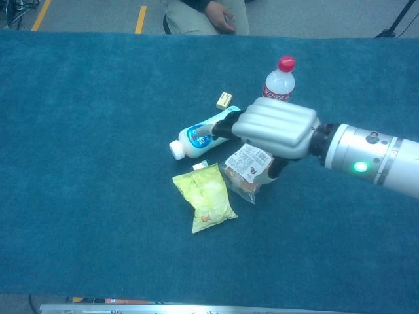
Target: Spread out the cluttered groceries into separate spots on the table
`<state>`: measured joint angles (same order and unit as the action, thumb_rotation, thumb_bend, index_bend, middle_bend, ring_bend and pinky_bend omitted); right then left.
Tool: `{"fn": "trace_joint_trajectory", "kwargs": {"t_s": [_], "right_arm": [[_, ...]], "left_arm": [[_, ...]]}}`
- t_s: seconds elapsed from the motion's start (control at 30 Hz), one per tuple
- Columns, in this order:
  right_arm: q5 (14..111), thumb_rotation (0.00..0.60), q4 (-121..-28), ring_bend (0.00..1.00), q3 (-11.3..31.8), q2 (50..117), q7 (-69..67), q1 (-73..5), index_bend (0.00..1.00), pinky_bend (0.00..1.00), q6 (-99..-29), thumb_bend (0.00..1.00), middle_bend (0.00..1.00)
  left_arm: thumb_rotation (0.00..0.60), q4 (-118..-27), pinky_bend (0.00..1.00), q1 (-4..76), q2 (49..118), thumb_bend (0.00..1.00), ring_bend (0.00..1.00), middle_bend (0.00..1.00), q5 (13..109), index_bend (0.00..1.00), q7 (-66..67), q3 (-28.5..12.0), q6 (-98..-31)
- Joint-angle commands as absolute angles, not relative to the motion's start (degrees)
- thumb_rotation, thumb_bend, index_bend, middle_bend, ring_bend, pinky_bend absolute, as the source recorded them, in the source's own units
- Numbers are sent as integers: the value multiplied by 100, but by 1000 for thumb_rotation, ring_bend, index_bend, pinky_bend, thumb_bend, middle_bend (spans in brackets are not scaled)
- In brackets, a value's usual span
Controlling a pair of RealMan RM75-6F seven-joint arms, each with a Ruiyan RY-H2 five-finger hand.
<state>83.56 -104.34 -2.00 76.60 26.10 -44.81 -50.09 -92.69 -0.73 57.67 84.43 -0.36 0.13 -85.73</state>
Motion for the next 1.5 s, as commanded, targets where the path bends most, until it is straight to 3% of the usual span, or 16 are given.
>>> {"fn": "trace_joint_trajectory", "kwargs": {"t_s": [0.03, 0.3, 1.0, 1.13, 1.33, 1.5], "right_arm": [[8343, 600, -10226, 235, -211, 7690, 2681, -4420, 60, 443, -5060, 51, 269], [8328, 600, -9947, 235, -218, 7862, 2816, -4398, 60, 437, -4996, 1, 269], [8052, 600, -9494, 235, -284, 8340, 3261, -4345, 75, 429, -4717, 0, 288], [8049, 600, -9403, 257, -278, 8454, 3352, -4316, 211, 433, -4785, 11, 356], [8217, 600, -9223, 401, -317, 8640, 3311, -4162, 491, 533, -5075, 122, 488], [8270, 600, -9194, 450, -308, 8621, 3154, -4117, 550, 579, -5129, 129, 526]], "left_arm": [[600, -9266, 217, -72, 5767, 441, 269, 347, 8437, 375, -39, 8, -8575], [600, -9288, 217, -96, 5750, 441, 269, 347, 8426, 375, -41, 19, -8593], [600, -9280, 199, -122, 5739, 441, 268, 338, 8434, 375, -158, 48, -8584], [600, -9303, 199, -136, 5720, 441, 268, 338, 8433, 375, -194, 55, -8590], [600, -9298, 199, -122, 5733, 441, 269, 338, 8463, 375, -238, 53, -8582], [600, -9271, 199, -100, 5762, 441, 269, 338, 8470, 375, -248, 55, -8543]]}}
